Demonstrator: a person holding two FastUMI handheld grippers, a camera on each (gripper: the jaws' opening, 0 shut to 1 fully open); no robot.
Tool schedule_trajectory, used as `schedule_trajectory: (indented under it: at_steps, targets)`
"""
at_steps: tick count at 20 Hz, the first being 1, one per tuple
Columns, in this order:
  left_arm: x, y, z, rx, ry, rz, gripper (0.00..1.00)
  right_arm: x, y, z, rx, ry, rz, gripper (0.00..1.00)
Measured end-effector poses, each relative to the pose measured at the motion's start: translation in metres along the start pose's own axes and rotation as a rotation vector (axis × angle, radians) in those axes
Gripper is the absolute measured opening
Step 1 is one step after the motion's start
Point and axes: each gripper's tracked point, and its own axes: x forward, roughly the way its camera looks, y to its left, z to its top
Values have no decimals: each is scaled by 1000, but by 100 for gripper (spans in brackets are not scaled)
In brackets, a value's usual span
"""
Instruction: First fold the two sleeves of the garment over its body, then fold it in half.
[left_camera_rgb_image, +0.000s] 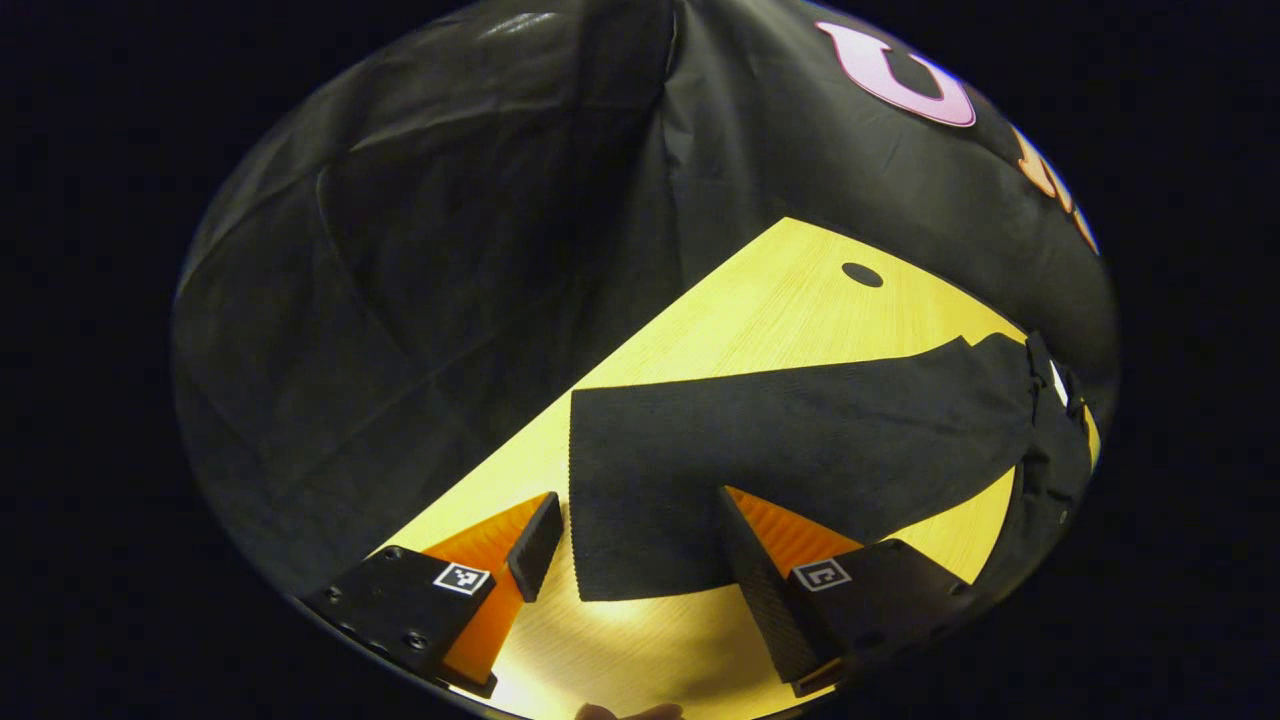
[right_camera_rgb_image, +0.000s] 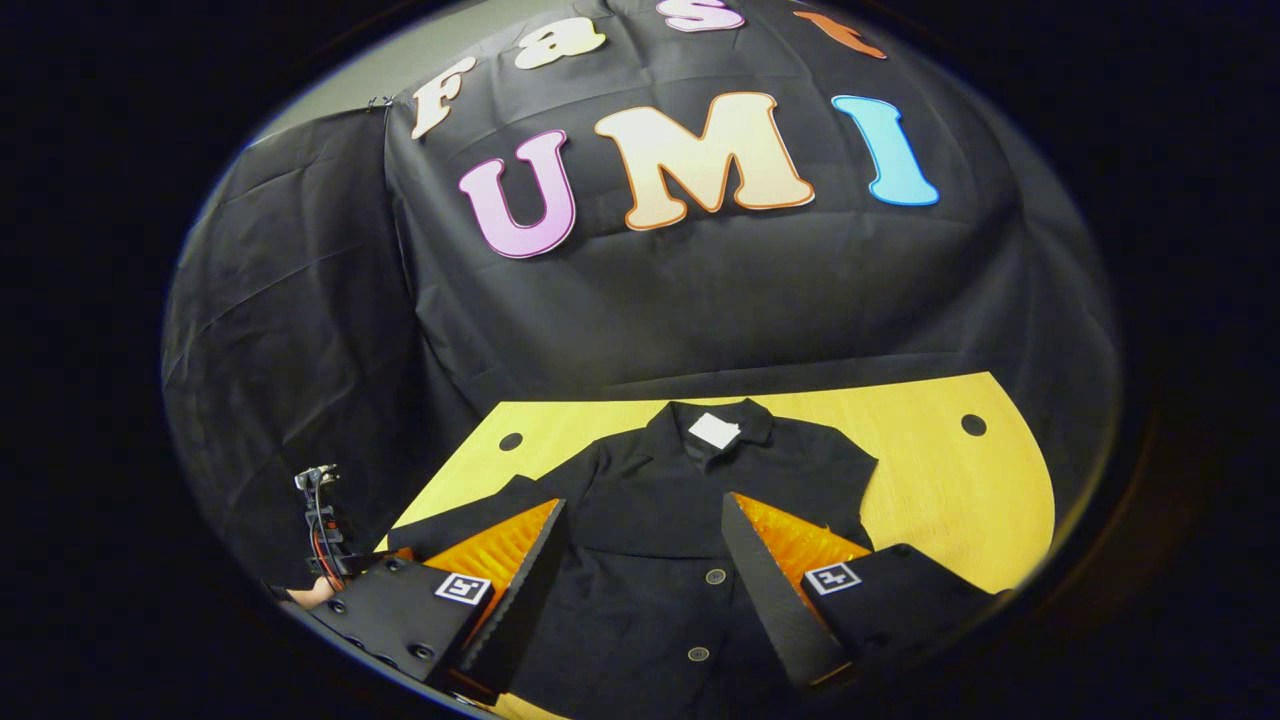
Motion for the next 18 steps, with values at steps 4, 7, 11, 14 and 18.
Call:
schedule_trajectory:
  at_steps: [4, 7, 11, 14, 18]
  targets:
    - [-2, -4, 1, -1, 4, -26, 89, -5, -13, -6, 21, -1, -25, 98]
    - [-2, -14, -1, 9, 0, -46, 74, -12, -21, -5, 25, -10, -39, 98]
    - [-2, -33, 1, 37, -9, -92, 23, -21, -35, -2, 37, -28, -65, 98]
    - [-6, -35, 7, 36, -2, -112, 1, -29, -40, -4, 41, -49, -92, 98]
    - [-27, -47, 30, 60, -33, -187, 0, -42, -60, -2, 40, -72, -133, 98]
